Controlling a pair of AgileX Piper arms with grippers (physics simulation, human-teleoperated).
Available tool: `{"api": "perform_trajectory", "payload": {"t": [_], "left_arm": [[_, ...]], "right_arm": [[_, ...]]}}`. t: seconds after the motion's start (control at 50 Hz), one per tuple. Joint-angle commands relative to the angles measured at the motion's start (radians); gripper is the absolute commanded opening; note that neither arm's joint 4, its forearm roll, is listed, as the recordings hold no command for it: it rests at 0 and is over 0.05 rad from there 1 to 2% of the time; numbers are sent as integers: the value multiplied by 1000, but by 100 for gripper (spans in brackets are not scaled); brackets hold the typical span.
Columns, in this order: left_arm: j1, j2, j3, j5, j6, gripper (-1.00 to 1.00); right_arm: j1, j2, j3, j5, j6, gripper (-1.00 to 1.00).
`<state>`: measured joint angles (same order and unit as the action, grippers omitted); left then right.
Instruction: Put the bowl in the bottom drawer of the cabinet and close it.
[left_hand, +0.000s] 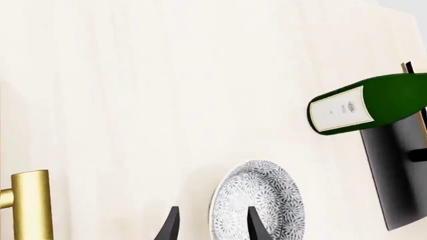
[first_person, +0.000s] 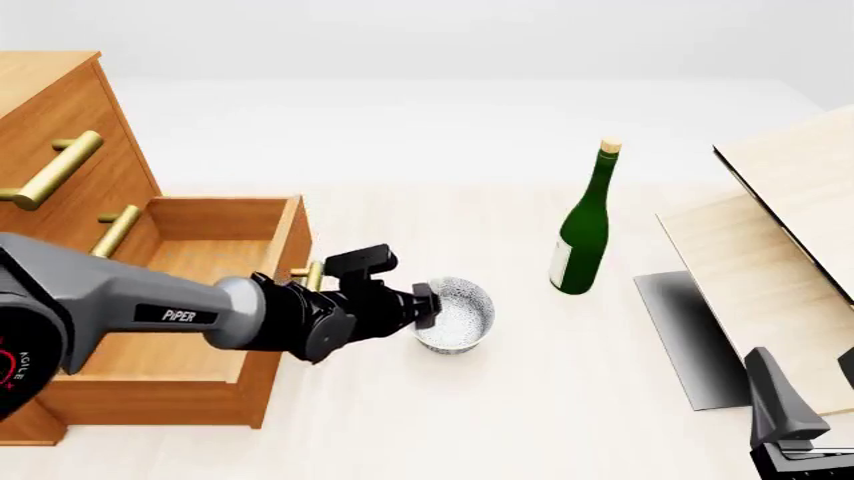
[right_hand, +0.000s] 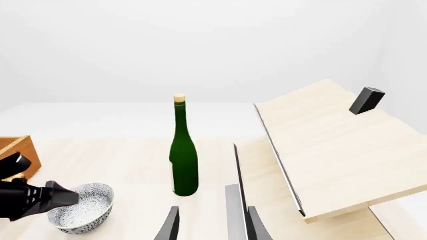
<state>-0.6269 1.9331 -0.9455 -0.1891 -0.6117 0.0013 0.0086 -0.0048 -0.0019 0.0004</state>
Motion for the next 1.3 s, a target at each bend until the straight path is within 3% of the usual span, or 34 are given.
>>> {"api": "perform_trajectory", "payload": {"t": [0.02, 0.38, 0.4, 0.86, 0.88, 1.3], "left_arm": [[-10, -1, 7, -5, -40, 100], [-21, 10, 14, -20, -58, 100], [-18, 7, 12, -18, -54, -100], [-10, -114, 46, -1, -1, -100], [-8, -116, 47, 1, 2, -100], [-5, -180, 75, 5, 21, -100]], "right_arm": [[0, -1, 0, 0, 0, 100], [0, -1, 0, 0, 0, 100], [0, -1, 0, 0, 0, 100], [0, -1, 0, 0, 0, 100], [70, -7, 0, -2, -6, 100], [70, -7, 0, -3, -6, 100]]}}
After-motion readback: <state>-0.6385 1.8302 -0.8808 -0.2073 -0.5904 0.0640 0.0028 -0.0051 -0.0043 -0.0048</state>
